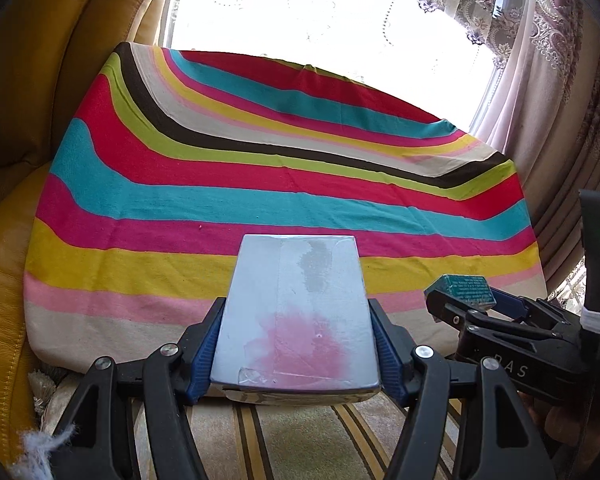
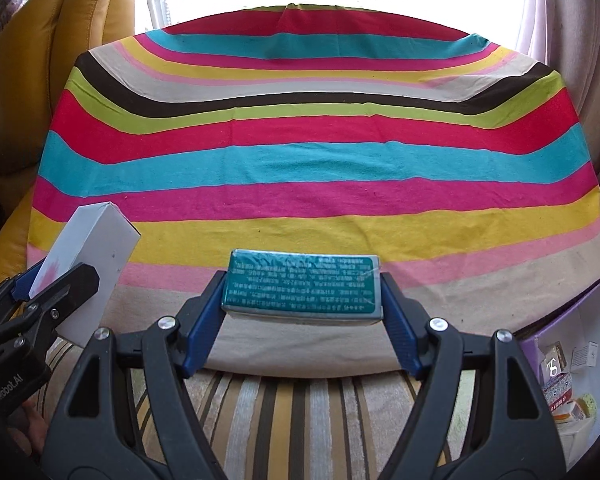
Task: Organize objects
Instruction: 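Carry the pink-stained box and teal box over the purple-rimmed box, then open both tools to drop the two boxes into the purple box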
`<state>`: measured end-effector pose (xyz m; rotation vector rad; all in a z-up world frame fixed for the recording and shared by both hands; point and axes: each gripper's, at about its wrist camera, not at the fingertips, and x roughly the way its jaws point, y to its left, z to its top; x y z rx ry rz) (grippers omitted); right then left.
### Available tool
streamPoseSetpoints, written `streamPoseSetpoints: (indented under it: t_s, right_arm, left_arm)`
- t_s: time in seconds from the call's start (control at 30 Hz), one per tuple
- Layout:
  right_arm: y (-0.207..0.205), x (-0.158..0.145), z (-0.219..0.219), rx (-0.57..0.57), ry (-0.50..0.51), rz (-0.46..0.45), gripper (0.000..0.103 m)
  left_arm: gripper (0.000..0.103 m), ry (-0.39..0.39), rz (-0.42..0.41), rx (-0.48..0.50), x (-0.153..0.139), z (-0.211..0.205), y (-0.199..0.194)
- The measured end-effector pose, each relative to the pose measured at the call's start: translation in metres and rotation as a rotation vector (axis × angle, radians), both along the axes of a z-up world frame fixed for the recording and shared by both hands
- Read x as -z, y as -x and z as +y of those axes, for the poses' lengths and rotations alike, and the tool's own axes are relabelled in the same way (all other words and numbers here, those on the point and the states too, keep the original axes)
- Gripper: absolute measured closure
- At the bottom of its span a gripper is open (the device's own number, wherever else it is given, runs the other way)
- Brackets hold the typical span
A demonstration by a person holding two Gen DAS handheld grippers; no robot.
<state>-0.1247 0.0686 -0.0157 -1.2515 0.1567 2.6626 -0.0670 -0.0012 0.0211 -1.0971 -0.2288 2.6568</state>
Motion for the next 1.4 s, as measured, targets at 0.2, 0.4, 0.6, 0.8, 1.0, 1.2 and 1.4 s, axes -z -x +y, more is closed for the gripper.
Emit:
streamPoseSetpoints:
  t_s: [0.2,0.4,0.6,0.8,1.0,1.2,1.4]
  right_arm:
    - [-0.029,-0.008,0.015,0.031,0.008,0.007,0.027]
    - [-0.063,-0.013,0.034,0.068,0.007,0.009,0.027]
    - [-0.098,-0.016,0.06,0.12,-0.001,0.01,0.027]
    - [-0.136,-0.021,0.089,0.185,-0.01,0.013,0.027]
    - [-0.171,-0.023,0.12,0.249,-0.02,0.013,0.027]
    - [-0.202,-0.021,0.149,0.316,-0.023,0.009,0.027]
    - [-0.228,-0.018,0.182,0.406,-0.007,0.009,0.027]
  left_arm:
    - [0.036,-0.005,0.003,0.053,-0.004,0.022,-0.013]
    - [0.036,-0.015,0.002,0.098,-0.006,0.041,-0.023]
    - [0.036,-0.024,0.004,0.203,-0.008,0.078,-0.036]
    - [0.036,-0.044,-0.009,0.327,-0.008,0.117,-0.047]
    - [0.036,-0.043,-0.023,0.404,-0.008,0.146,-0.055]
    - [0.036,-0.029,-0.028,0.475,-0.01,0.177,-0.06]
    - [0.036,-0.013,-0.044,0.578,-0.009,0.219,-0.068]
